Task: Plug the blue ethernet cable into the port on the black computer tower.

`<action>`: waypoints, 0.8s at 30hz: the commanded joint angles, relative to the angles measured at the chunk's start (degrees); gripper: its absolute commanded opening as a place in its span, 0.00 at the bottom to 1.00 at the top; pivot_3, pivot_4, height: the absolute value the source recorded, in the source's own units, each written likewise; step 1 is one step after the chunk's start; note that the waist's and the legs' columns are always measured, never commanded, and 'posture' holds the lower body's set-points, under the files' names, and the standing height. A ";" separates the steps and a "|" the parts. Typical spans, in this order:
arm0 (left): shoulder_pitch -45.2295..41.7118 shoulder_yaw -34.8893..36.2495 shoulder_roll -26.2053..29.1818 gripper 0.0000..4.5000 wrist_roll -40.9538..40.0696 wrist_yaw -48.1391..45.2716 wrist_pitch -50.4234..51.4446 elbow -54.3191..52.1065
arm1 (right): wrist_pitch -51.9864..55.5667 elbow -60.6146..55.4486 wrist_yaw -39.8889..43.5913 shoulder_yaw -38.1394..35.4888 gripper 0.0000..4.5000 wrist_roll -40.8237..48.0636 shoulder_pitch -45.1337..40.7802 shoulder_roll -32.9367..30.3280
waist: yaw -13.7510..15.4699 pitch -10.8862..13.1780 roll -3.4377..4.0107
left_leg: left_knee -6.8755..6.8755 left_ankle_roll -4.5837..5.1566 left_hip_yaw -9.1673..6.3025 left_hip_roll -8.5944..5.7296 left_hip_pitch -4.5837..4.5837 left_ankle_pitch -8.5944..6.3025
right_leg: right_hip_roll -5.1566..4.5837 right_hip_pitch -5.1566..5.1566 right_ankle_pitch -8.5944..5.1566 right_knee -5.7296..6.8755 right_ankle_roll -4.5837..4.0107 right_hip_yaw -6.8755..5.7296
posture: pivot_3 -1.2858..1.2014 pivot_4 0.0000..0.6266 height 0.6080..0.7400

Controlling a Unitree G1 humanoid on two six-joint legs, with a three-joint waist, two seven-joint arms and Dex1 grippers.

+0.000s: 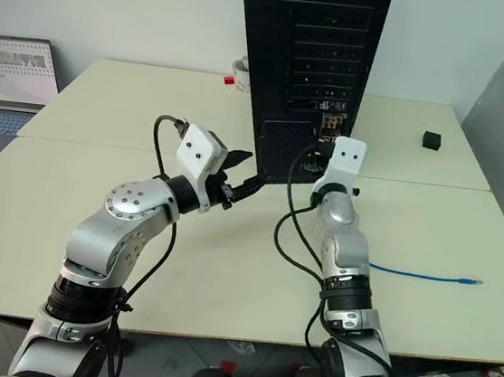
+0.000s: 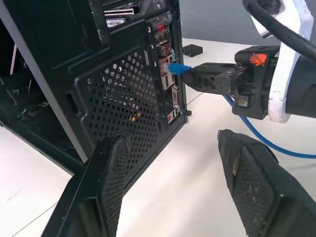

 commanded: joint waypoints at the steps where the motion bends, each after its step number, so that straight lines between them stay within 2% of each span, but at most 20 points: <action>1: -0.25 0.49 0.57 0.67 0.50 -0.22 -1.47 -1.48 | -2.25 0.84 0.58 0.88 0.00 -0.59 -2.35 0.22 | 0.00 0.00 0.00 | -0.01 0.00 0.01 0.00 0.00 0.00 | 0.00 0.00 0.00 0.00 0.00 0.01 | 0.52 0.24 1.00; 24: -0.58 0.64 0.01 0.67 0.06 0.14 -0.82 -1.96 | -4.93 6.66 0.42 0.48 0.00 -0.97 -6.17 -0.03 | -0.51 0.00 0.01 | -0.01 -0.02 0.09 0.08 0.08 0.01 | 0.01 -0.01 0.04 0.03 -0.06 0.07 | 0.52 0.24 1.00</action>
